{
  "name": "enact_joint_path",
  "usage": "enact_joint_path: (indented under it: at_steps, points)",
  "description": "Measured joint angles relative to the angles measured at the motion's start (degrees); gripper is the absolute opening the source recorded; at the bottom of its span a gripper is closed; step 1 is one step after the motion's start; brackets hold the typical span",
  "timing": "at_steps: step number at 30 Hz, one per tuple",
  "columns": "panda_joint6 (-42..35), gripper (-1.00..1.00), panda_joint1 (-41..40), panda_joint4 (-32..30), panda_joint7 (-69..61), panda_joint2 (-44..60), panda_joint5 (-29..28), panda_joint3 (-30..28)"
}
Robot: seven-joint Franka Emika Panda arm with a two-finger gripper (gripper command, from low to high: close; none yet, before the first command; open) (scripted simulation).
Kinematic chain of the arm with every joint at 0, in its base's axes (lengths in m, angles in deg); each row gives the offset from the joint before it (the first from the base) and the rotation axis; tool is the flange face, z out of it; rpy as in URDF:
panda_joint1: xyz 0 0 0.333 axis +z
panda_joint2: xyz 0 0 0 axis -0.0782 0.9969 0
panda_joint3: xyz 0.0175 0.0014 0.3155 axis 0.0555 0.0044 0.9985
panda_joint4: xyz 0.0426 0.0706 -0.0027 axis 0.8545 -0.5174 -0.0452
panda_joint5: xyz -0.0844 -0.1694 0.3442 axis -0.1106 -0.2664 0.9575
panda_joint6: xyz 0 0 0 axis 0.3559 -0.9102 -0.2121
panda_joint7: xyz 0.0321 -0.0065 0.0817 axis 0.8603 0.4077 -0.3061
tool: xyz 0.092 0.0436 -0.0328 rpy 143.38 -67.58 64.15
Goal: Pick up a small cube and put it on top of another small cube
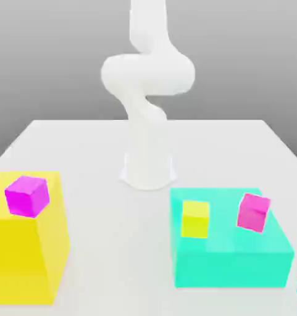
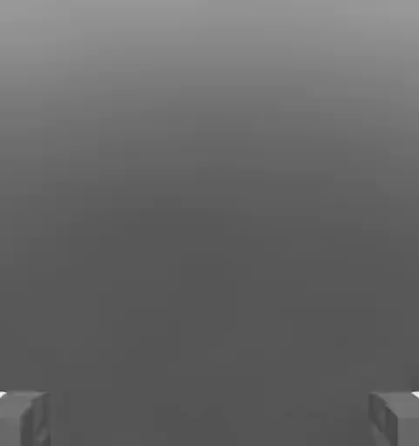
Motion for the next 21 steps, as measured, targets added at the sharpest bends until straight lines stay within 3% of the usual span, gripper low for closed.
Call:
enact_joint_path:
  at_steps: [12, 21]
  points:
    - [4.89, 0.00, 0.79, 2.73, 7.59, 25.17, -7.87, 11.74]
    - [8.37, 0.00, 5.85, 4.78, 13.88, 43.97, -14.66, 16.77]
